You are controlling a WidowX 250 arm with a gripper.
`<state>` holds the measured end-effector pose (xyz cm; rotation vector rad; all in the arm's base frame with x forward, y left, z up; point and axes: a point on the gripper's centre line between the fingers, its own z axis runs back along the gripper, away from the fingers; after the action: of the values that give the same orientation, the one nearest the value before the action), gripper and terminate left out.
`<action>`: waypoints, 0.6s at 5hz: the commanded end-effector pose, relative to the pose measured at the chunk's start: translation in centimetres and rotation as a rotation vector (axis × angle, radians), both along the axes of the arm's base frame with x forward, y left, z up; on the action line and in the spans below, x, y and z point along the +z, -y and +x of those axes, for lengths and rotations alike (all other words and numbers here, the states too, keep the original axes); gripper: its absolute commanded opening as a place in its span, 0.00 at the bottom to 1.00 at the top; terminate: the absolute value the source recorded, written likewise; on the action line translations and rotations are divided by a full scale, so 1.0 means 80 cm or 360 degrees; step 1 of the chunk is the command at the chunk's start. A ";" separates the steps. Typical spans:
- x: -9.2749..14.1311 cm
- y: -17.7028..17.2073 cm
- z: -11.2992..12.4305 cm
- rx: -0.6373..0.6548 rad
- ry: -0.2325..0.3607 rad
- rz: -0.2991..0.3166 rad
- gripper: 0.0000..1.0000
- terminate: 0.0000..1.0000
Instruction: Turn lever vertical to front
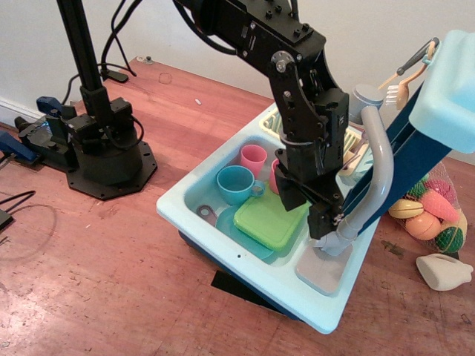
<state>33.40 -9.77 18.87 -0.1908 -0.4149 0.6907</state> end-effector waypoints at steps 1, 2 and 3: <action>0.000 0.000 0.000 0.0000 0.0000 0.0000 1.00 0.00; -0.003 -0.004 0.012 0.0000 0.0004 0.0004 1.00 0.00; -0.008 -0.008 0.029 0.0028 0.0010 0.0009 1.00 0.00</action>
<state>35.84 -9.32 16.33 -0.1592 -0.3835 0.7142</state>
